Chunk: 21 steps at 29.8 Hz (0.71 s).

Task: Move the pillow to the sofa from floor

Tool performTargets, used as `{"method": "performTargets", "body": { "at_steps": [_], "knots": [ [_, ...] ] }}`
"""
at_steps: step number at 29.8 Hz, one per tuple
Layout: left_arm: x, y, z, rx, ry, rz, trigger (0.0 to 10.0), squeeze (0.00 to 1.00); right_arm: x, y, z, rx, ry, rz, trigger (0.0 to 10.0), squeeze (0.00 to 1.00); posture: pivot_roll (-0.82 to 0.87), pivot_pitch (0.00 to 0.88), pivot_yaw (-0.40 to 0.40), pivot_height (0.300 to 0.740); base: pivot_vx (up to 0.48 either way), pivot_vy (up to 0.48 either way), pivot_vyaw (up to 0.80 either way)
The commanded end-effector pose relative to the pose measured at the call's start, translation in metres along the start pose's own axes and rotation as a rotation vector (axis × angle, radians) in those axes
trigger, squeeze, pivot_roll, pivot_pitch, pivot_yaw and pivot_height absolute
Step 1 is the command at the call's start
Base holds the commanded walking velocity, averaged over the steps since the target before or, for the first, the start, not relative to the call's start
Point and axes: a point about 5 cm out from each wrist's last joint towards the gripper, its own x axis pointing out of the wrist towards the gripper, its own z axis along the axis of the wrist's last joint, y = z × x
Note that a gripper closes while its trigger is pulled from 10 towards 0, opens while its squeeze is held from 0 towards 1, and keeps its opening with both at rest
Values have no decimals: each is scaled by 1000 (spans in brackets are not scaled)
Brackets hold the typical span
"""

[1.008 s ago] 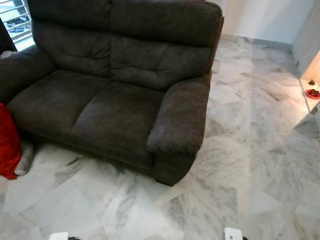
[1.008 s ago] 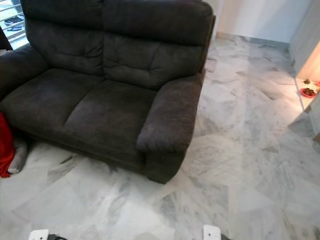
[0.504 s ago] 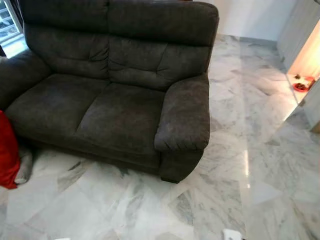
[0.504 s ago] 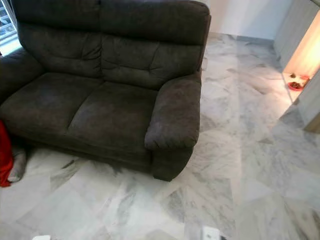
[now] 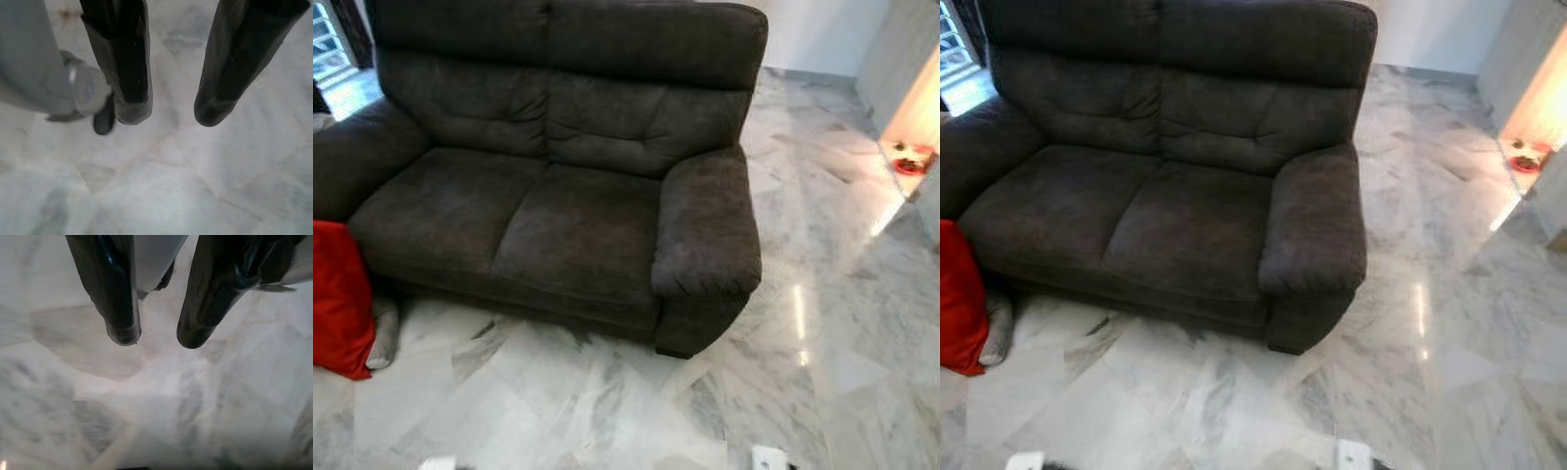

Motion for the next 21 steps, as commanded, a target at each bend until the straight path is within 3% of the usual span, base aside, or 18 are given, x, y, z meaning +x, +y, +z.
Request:
{"method": "performTargets", "body": {
  "at_steps": [1, 11, 21],
  "knots": [
    [-1, -3, -11, -1, 39, -3, 10000, 0, -3, -11, -6, 14, 19, -34, 10000, 0, 34, 113, 19, 740, 0, 424, 0],
    [-1, 0, -7, -6, 39, 4, 10000, 0, -3, -11, -6, 11, 26, -35, 10000, 0, 35, 116, 20, 740, 0, 423, 0],
    [1, -9, -6, -5, 35, -7, 10000, 0, -3, -11, -7, 9, 29, -35, 10000, 0, 36, 117, 20, 740, 0, 434, 0]
  ]
}}
